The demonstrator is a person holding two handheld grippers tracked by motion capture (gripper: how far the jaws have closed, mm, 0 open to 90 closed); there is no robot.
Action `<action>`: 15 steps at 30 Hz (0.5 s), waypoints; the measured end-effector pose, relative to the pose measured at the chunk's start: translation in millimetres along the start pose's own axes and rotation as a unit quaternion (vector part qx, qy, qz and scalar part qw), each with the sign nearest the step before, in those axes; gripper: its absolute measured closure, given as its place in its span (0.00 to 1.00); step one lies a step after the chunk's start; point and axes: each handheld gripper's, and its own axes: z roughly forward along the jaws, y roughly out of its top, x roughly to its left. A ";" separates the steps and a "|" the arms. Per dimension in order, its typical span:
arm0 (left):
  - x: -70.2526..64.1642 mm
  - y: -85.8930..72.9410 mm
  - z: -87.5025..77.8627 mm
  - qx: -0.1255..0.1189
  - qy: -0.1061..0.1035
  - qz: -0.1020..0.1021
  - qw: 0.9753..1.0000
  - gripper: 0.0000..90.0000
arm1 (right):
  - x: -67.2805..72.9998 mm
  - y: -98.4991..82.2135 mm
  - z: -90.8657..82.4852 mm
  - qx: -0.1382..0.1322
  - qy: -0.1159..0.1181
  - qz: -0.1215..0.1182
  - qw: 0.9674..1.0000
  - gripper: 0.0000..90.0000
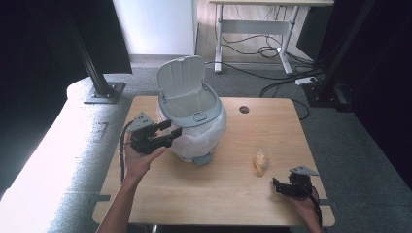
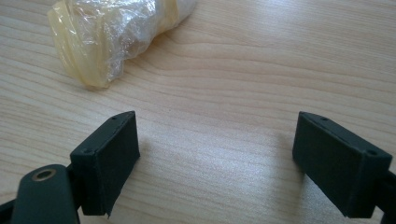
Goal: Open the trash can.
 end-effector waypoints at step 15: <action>15.4 -64.4 -2.9 0.050 0.024 -0.005 0.998 0.18 | 0.4 -0.2 -0.1 0.000 -0.001 0.001 1.000 0.16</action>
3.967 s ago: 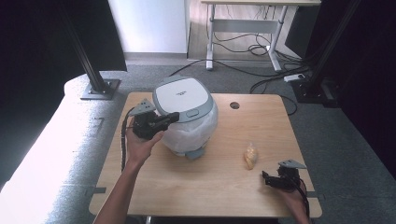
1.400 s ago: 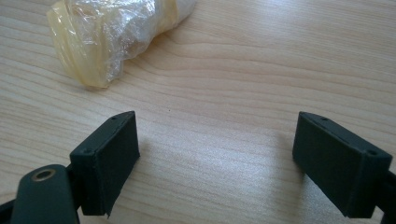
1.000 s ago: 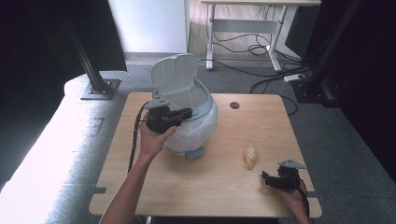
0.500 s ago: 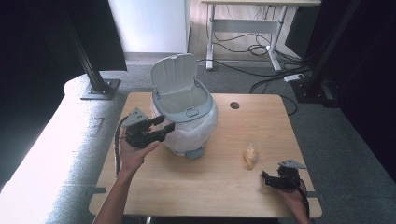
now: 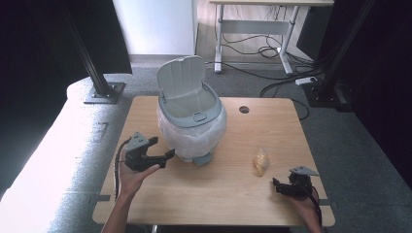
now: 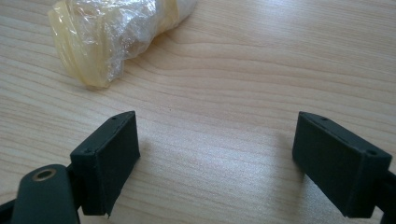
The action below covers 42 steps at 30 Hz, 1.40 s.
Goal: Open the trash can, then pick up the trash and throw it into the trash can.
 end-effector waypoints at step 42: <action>11.5 -30.2 26.5 0.057 0.001 -0.014 0.998 0.18 | 41.6 31.7 -1.9 -0.060 0.061 -0.012 0.996 0.15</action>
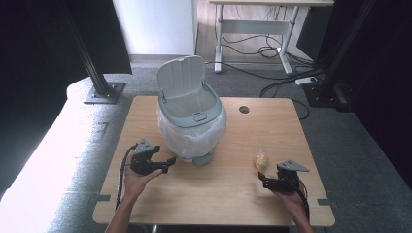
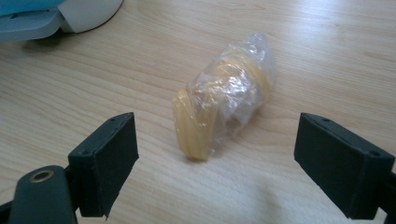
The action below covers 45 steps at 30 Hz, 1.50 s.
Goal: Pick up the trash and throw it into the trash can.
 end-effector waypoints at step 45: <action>8.3 -10.5 -2.0 0.009 0.003 -0.010 1.000 0.19 | -5.5 9.0 49.2 0.027 -0.025 -0.004 0.999 0.52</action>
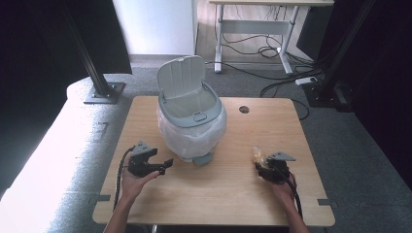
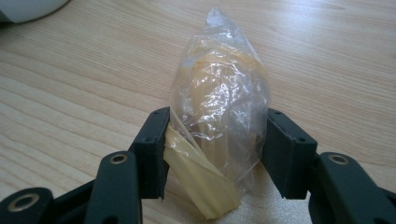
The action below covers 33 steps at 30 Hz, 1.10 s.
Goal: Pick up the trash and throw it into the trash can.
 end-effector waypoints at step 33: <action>1.1 -1.9 0.4 0.003 0.003 -0.002 1.000 0.20 | -2.0 33.3 -76.2 -0.117 0.072 0.018 0.990 0.53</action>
